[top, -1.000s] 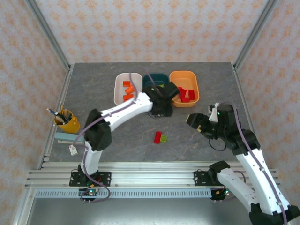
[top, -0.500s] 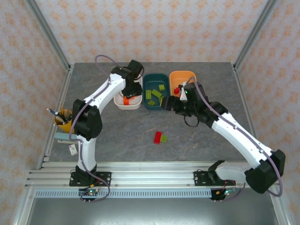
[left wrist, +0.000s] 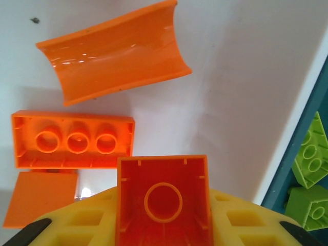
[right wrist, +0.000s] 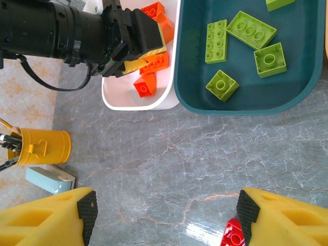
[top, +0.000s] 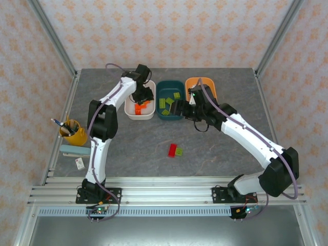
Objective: Sort the legos into containers by color
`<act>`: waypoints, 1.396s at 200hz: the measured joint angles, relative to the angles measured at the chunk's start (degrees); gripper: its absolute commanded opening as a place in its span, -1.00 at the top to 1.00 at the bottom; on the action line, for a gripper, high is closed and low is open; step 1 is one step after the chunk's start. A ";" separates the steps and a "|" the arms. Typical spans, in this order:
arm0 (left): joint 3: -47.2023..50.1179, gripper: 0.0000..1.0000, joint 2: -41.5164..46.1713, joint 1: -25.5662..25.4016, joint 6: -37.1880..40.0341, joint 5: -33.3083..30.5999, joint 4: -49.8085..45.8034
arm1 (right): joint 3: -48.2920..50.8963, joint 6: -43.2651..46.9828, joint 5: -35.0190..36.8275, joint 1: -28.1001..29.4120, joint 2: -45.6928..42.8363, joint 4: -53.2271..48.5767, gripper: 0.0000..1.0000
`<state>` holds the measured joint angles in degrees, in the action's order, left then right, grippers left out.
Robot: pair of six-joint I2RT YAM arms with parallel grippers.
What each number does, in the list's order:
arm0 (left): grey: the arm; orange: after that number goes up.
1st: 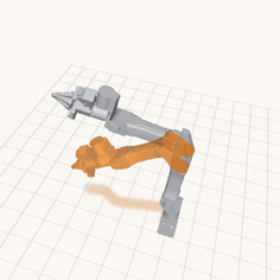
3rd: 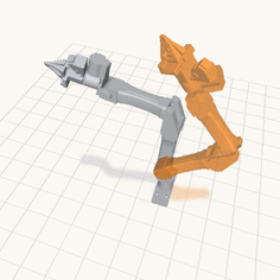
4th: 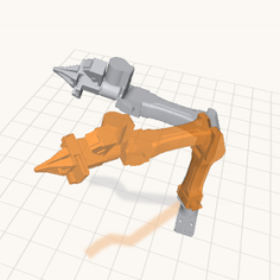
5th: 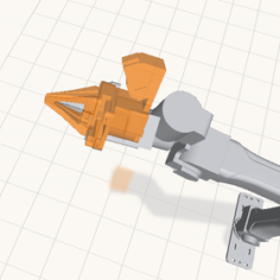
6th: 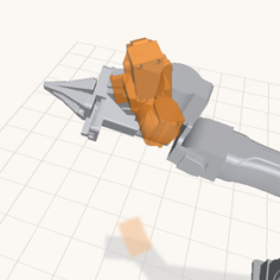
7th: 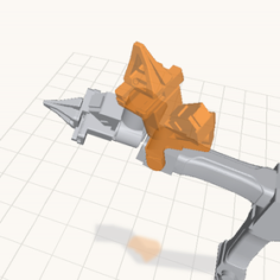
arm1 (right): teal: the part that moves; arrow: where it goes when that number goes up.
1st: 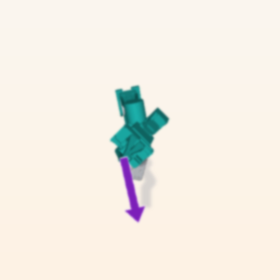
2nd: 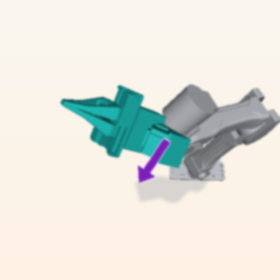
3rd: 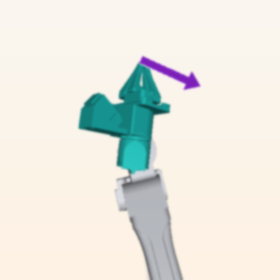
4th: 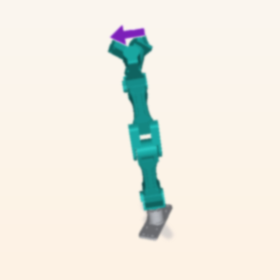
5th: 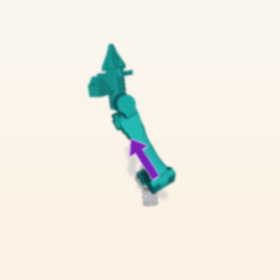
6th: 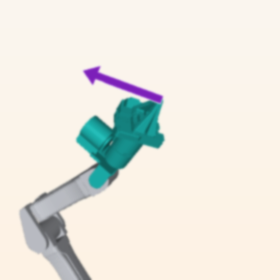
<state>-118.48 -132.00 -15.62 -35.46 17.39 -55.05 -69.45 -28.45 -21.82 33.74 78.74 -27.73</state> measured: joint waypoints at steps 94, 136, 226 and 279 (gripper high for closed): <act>-0.70 -0.30 -2.05 1.09 -0.07 4.46 2.56 | -1.29 0.59 3.28 2.08 1.18 -2.23 -0.49; 4.48 -0.51 3.32 1.07 -0.92 2.47 3.15 | -3.56 2.56 7.58 4.74 2.99 -7.48 -0.47; 34.93 -0.65 40.74 -8.20 -3.10 -5.35 7.89 | -3.78 -3.67 11.39 10.10 18.84 -17.73 -0.48; 56.08 -0.68 57.94 -14.80 -3.89 -2.91 11.30 | -4.11 -9.84 7.96 10.10 25.55 -17.51 -0.43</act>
<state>-62.39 -74.06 -30.41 -39.35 14.48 -43.75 -73.56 -38.28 -13.87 43.83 104.29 -45.23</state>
